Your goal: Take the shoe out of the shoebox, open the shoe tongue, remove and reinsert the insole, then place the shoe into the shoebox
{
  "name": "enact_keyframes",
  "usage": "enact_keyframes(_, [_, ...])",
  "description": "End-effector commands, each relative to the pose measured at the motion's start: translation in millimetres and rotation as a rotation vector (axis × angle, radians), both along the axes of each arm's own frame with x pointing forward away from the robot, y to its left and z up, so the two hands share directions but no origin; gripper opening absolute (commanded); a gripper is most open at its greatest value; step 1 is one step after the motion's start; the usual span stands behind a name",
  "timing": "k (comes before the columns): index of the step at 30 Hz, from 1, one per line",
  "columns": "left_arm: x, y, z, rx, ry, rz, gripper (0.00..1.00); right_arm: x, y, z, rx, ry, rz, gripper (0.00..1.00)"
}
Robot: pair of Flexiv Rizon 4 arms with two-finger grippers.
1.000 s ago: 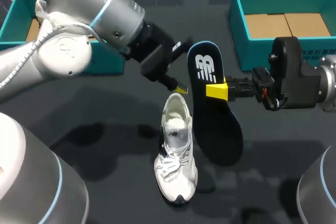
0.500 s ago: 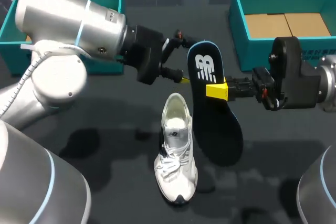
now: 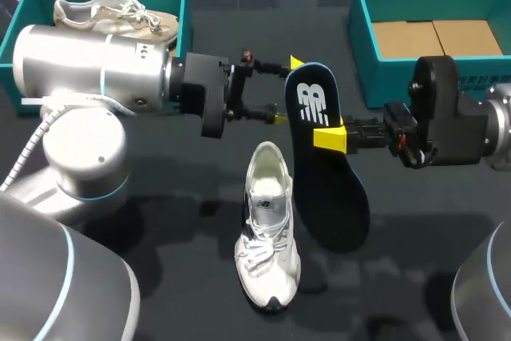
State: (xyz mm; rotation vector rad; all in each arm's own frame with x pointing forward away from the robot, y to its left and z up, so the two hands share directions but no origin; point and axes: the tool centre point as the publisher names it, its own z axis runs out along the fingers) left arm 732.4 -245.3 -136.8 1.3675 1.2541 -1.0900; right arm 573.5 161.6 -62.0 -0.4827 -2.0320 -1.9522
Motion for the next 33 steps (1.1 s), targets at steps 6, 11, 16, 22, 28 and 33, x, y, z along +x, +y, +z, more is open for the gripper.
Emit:
enact_keyframes(6, [3.8, 14, 7, -0.029, -0.027, 0.028, 1.00, 38.2, -36, -3, 0.077, 0.142, -0.012, 0.00])
enact_keyframes(11, [11.8, 24, 12, -0.017, -0.032, 0.057, 1.00, 67.3, -61, -10, 0.104, 0.248, -0.009, 0.00])
enact_keyframes(16, [17.4, 29, 15, -0.014, 0.004, 0.072, 1.00, 92.0, -79, -13, 0.138, 0.376, -0.032, 0.00])
enact_keyframes(22, [17.6, 30, 16, -0.014, 0.006, 0.062, 1.00, 96.5, -82, -14, 0.117, 0.391, -0.034, 0.00])
enact_keyframes(28, [17.6, 30, 16, -0.014, 0.006, 0.062, 1.00, 96.5, -82, -14, 0.117, 0.391, -0.034, 0.00])
enact_keyframes(33, [17.6, 30, 16, -0.014, 0.006, 0.062, 1.00, 127.9, -88, -15, 0.132, 0.502, -0.076, 0.00])
